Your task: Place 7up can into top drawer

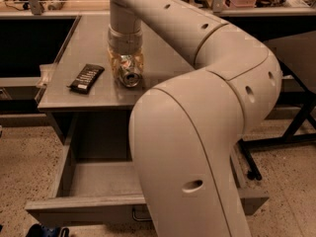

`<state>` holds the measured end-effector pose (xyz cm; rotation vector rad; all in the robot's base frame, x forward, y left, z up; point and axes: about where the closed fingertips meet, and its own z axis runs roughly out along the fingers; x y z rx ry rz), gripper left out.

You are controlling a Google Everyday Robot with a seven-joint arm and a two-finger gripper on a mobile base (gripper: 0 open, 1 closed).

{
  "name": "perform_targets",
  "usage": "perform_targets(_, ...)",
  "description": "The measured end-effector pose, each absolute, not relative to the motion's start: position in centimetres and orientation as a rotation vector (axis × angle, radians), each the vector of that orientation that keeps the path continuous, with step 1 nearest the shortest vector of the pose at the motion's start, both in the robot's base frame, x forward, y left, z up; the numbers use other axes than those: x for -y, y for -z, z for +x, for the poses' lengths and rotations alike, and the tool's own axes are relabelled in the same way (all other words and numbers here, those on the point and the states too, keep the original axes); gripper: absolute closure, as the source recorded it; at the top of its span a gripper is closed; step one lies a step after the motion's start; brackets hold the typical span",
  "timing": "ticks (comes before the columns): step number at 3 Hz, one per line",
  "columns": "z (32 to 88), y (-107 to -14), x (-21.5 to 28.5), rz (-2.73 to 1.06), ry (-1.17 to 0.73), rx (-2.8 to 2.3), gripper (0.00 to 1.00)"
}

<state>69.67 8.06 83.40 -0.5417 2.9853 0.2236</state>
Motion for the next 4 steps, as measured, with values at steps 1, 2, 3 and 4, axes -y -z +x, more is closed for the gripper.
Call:
perform_targets(1,69.7,-83.6,-8.1,-0.542,-0.224,-2.985,0.73)
perform_targets(2,68.7,-85.6,-6.8,-0.661,-0.221,-2.903,0.95)
perform_targets(3,65.8,-89.2,-5.9,-0.923,-0.260,-2.763,1.00)
perform_targets(4,65.9,-89.3,-6.1,-1.030,-0.249,-2.712,1.00)
